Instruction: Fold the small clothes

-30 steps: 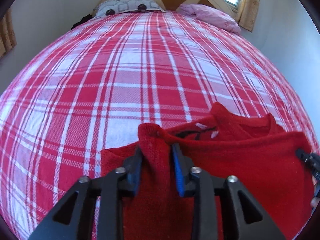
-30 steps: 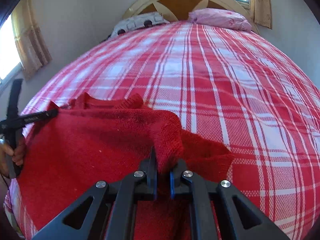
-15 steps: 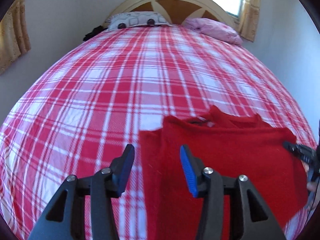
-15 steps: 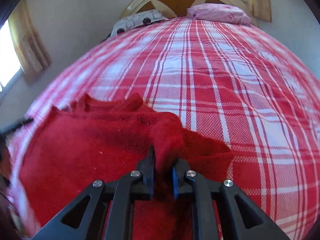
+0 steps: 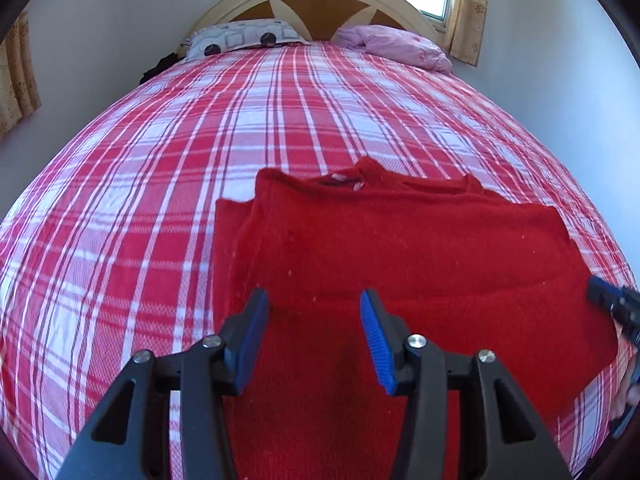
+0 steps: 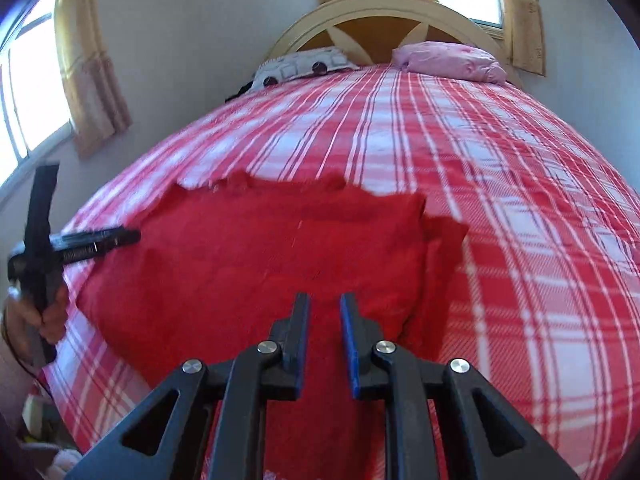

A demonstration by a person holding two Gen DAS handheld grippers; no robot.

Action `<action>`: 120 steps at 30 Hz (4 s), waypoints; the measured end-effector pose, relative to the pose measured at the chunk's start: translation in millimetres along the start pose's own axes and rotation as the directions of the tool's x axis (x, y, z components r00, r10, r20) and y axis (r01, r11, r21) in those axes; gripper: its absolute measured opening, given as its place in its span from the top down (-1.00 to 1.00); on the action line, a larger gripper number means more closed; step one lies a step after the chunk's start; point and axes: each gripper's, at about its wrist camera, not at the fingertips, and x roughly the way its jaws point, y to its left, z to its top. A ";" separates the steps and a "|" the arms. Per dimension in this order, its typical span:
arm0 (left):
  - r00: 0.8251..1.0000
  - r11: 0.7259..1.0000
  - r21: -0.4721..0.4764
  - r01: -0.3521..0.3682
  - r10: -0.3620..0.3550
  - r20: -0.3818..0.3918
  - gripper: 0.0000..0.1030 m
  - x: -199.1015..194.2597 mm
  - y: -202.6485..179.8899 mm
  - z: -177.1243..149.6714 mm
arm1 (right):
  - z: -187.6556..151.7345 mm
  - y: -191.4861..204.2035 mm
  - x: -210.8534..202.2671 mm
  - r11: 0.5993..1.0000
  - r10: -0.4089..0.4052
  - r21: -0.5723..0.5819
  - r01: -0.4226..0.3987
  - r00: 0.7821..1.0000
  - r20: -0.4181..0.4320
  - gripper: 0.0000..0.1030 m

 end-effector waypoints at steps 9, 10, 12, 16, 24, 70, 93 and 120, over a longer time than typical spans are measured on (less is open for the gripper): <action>0.997 0.996 0.049 -0.074 0.073 0.026 0.00 9.3 -1.0 -12.6 | -15.3 -1.6 20.2 1.000 -0.014 0.015 0.014 1.000 -0.001 0.68; 0.996 0.995 0.055 -0.083 0.081 0.037 -0.01 9.8 -2.4 -14.2 | -15.6 -2.5 20.5 1.000 -0.009 0.021 0.009 1.000 0.001 0.68; 0.994 0.994 0.057 -0.095 0.092 0.053 -0.04 10.5 -3.6 -16.5 | -15.0 -4.5 21.1 1.000 -0.001 0.030 0.001 1.000 0.002 0.68; 0.994 0.993 0.054 -0.102 0.099 0.050 -0.13 12.5 -3.7 -15.7 | -14.2 -3.2 21.6 1.000 -0.017 0.014 0.017 1.000 0.000 0.68; 0.998 0.999 0.005 -0.033 0.033 0.045 -0.20 -21.9 7.9 -19.0 | -18.6 -4.5 -3.3 0.998 0.003 0.064 -0.008 0.997 0.073 0.68; 0.999 0.974 -0.227 -0.022 0.014 -0.034 -0.66 -13.5 33.7 -57.6 | -49.1 39.8 -35.9 0.982 0.114 0.147 -0.121 0.992 0.050 0.12; 0.999 0.951 -0.308 0.031 -0.036 -0.011 -0.06 -25.4 36.3 -70.1 | -54.2 46.4 -20.7 0.971 0.155 0.182 -0.156 0.988 0.021 -0.01; 0.990 0.900 -0.413 0.143 -0.121 0.077 0.76 -44.8 34.2 -58.7 | 57.2 105.8 55.7 0.894 0.420 0.189 -0.405 0.906 -0.043 -0.01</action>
